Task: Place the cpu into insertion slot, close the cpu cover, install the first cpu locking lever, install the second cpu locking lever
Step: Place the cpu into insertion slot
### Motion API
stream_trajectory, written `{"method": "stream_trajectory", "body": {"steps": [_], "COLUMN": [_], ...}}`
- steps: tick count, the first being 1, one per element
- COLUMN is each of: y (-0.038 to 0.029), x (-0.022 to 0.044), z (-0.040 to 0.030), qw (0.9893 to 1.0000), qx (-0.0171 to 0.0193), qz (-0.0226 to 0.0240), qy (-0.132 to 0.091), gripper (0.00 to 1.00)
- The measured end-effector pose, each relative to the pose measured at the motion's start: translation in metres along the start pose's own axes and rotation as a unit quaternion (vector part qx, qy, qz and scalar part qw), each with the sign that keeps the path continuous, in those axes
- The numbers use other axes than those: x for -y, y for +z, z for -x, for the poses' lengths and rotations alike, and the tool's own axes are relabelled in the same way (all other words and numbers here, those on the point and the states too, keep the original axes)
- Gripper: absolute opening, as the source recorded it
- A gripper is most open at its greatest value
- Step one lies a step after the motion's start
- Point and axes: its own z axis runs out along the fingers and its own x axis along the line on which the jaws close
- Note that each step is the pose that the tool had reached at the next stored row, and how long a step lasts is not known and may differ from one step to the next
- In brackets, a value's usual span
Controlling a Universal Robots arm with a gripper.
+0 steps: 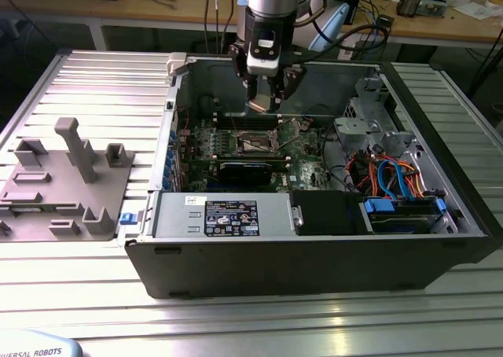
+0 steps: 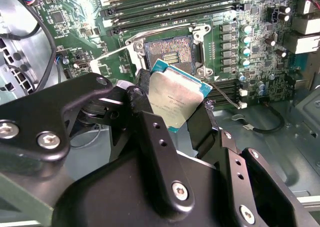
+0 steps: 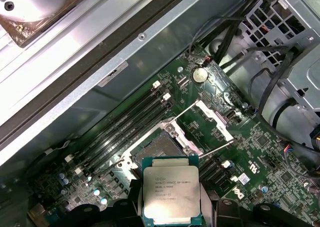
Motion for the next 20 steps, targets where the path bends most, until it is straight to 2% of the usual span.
{"method": "stream_trajectory", "body": {"steps": [20], "y": [0.001], "x": [0.0], "z": [0.0], "qw": [0.9999], "qx": [0.0005], "qz": [-0.0001], "qy": [0.013], "gripper": [0.54]}}
